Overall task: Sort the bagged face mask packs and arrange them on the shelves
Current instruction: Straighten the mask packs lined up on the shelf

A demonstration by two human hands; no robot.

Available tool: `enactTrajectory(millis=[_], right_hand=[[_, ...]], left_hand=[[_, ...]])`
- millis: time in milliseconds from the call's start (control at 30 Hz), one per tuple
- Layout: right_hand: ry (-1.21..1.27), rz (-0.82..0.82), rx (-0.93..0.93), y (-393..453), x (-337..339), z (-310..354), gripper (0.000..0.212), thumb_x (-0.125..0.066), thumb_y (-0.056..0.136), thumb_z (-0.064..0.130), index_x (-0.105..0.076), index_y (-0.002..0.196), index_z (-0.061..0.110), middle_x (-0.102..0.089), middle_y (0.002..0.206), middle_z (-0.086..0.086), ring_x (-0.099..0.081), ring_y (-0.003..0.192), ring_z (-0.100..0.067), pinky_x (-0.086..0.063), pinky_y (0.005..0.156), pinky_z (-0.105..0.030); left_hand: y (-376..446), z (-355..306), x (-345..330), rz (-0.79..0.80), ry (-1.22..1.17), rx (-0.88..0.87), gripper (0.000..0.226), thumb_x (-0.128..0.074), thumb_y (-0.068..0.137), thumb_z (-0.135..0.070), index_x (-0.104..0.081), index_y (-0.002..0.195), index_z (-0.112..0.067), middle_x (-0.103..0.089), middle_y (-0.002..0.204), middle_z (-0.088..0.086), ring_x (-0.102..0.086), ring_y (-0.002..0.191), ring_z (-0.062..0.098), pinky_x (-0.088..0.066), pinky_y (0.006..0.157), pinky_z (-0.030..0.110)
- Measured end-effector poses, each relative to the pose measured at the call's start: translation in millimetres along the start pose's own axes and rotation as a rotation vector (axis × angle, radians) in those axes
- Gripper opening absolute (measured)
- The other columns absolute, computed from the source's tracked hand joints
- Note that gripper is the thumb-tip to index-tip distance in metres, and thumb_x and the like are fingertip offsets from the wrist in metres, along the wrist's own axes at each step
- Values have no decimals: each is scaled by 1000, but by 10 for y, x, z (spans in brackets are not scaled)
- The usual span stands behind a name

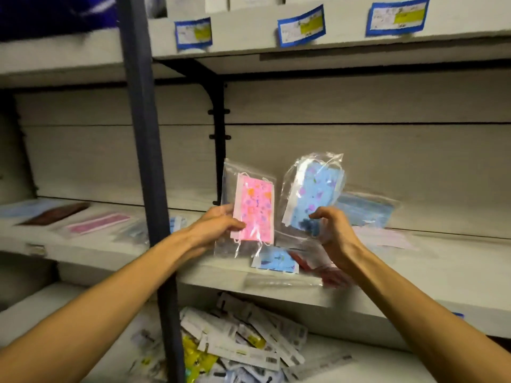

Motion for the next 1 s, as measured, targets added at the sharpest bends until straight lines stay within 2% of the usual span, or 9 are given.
enactTrajectory(millis=[100,200,300,533,633,767,833,900,1000], right_hand=[[6,-45,-54,-118,-427,-185,59,-65,56,16,-66,114,5,-71,112,-25,-70,98,-41,-54,79,-44],[18,-68,25,-247,-942,-335,27,-67,77,13,-68,103,7,-73,98,-12,-68,83,-30,-50,67,-36],[18,-57,47,-434,-1456,-571,23,-67,85,15,-66,108,12,-75,100,-7,-73,86,-26,-56,63,-33],[-47,-10,79,-961,-2599,-1139,21,-66,86,6,-62,104,16,-70,104,-6,-72,88,-26,-58,56,-33],[-121,59,49,-1085,-3033,-1361,11,-64,92,10,-62,98,19,-69,103,-3,-71,88,-25,-56,49,-25],[-212,22,19,-1015,-3434,-1546,5,-61,95,10,-65,97,8,-63,97,-2,-65,86,-20,-52,44,-20],[-252,8,33,-903,-3585,-1618,16,-60,95,8,-64,104,-5,-64,98,-2,-65,91,-20,-55,49,-24],[-238,11,46,-775,-3710,-1703,9,-58,95,5,-64,98,-1,-65,106,-5,-66,100,-26,-61,62,-33],[-228,-21,98,-553,-3881,-1808,8,-55,98,3,-60,103,5,-65,112,-8,-66,103,-27,-61,73,-38]], left_hand=[[-300,83,333,7,-17,-26,34,-60,94,2,-68,117,-21,-77,110,2,-74,99,17,-60,76,27],[-606,239,742,-56,-42,-30,34,-59,92,8,-70,111,-18,-78,109,4,-73,103,21,-59,88,32],[-986,422,1234,-54,-6,-13,34,-62,92,5,-69,117,-16,-76,114,7,-72,107,24,-56,96,37],[-1859,833,2506,-328,-13,24,41,-60,91,9,-63,128,-7,-73,117,10,-72,101,19,-59,85,27],[-2083,998,2924,-426,-47,98,37,-58,90,9,-64,123,-8,-74,106,12,-74,86,19,-60,65,25],[-2142,1209,3388,-534,-14,164,38,-52,85,14,-63,120,4,-69,116,24,-66,103,33,-54,86,40],[-2090,1300,3579,-556,2,177,38,-52,86,15,-62,120,4,-68,119,23,-64,106,33,-52,89,40],[-1994,1395,3741,-564,1,179,37,-52,87,14,-61,121,3,-67,121,21,-64,111,33,-54,93,42],[-1797,1519,3964,-577,18,178,34,-55,87,13,-61,118,-1,-68,117,20,-66,96,25,-57,69,28]])
Point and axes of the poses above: each hand's wrist, its own y-axis towards the middle knuckle, its own x-axis out of the back of the hand, z = x × y, the point moved 4 cm from there along y, towards the middle knuckle
